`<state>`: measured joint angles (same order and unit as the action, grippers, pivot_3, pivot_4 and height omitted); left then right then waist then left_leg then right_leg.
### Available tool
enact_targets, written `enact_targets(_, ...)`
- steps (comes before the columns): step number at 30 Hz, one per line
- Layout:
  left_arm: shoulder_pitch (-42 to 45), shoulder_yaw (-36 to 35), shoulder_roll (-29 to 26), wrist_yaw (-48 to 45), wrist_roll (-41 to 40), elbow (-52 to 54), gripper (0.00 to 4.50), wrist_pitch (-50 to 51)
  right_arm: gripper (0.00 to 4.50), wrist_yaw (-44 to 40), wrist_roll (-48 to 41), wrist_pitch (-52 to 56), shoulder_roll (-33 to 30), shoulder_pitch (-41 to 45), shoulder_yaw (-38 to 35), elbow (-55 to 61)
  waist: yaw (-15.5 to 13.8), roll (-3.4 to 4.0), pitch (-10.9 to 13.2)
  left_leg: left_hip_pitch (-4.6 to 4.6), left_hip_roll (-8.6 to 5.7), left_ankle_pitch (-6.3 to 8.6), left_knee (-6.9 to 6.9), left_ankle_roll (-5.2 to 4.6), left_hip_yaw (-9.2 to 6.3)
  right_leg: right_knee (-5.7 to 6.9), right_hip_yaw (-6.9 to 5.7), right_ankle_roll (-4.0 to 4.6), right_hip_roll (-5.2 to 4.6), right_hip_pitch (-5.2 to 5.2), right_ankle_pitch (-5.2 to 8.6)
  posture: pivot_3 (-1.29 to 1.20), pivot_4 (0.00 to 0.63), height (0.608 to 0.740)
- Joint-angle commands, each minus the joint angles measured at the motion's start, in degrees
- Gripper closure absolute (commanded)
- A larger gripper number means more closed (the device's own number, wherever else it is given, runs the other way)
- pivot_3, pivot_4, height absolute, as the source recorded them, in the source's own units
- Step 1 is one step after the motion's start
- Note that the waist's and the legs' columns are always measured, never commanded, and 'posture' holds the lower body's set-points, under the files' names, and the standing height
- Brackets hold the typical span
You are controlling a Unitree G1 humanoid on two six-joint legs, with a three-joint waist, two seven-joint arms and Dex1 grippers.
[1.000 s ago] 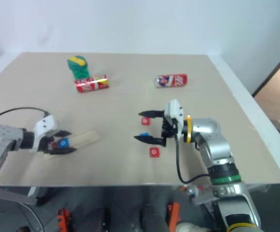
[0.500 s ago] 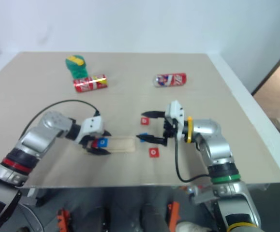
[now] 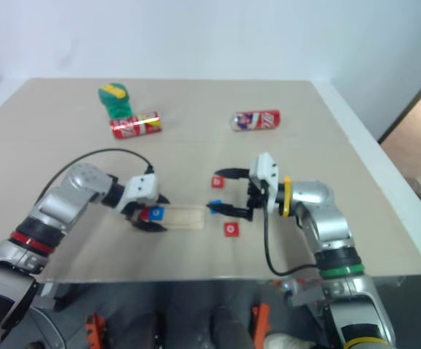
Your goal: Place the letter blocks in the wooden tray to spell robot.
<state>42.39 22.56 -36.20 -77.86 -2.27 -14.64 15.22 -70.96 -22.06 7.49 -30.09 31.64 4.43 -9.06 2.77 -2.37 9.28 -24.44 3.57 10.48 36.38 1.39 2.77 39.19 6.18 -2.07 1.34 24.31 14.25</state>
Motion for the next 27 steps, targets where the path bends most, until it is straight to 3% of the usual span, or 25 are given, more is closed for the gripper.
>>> enact_targets(1, 1.1, -1.7, -0.2, 0.3, -0.3, 1.3, 0.02, -0.1, 0.00, 0.8, 0.0, -0.4, -0.6, 0.4, -1.5, 0.5, 0.0, 0.00, 0.0, 0.00, 0.00, 0.00, 0.00, 0.00, 0.00, 0.00, 0.00, 0.00, 0.00, 0.00, 0.00, 0.00, 0.150, 0.740)
enact_targets(7, 1.2, -8.6, -1.9, 0.2, -7.9, 8.9, 0.02, 7.7, 0.00, 5.1, 2.8, 0.0, 0.0, 3.9, -1.1, -4.7, 0.0, 0.02, 0.0, -0.02, 0.01, 0.00, 0.01, 0.00, 0.01, 0.00, 0.00, 0.00, -0.01, 0.01, -0.01, 0.00, 0.150, 0.740)
enact_targets(11, -4.2, -20.5, -0.6, 4.9, -21.4, 19.6, 0.02, 19.8, 0.00, 8.2, 8.0, -1.7, 1.3, 9.2, 1.1, -12.4, 0.3, 0.04, 0.1, -0.02, 0.03, 0.00, 0.02, 0.00, 0.01, 0.01, -0.01, 0.00, -0.01, 0.03, 0.00, 0.00, 0.150, 0.740)
enact_targets(13, -8.2, -23.7, -0.1, 8.1, -24.4, 24.0, 0.02, 22.4, 0.00, 8.8, 9.7, -3.0, 2.2, 11.1, 1.6, -15.8, 0.5, 0.05, 0.1, 0.01, 0.05, 0.02, 0.00, -0.03, 0.03, 0.01, 0.00, 0.00, -0.01, 0.02, 0.02, 0.00, 0.150, 0.740)
enact_targets(19, -26.3, -30.1, 5.6, 23.2, -26.1, 37.5, 0.02, 22.9, 0.00, 7.8, 13.4, -6.3, 5.1, 16.9, 3.8, -27.3, 0.8, -0.04, 0.1, 0.01, 0.03, 0.09, -0.03, -0.10, -0.04, 0.02, -0.06, 0.09, -0.05, -0.03, 0.05, 0.00, 0.150, 0.740)
enact_targets(27, -35.8, -30.7, 11.0, 36.5, -26.7, 47.2, 0.02, 23.0, 0.00, 9.1, 17.9, -13.0, 8.4, 24.2, 4.1, -44.9, 1.2, -0.07, 0.1, 0.13, -0.15, 0.05, 0.06, -0.08, 0.07, -0.02, 0.01, -0.08, -0.29, -0.21, -0.03, 0.00, 0.150, 0.740)
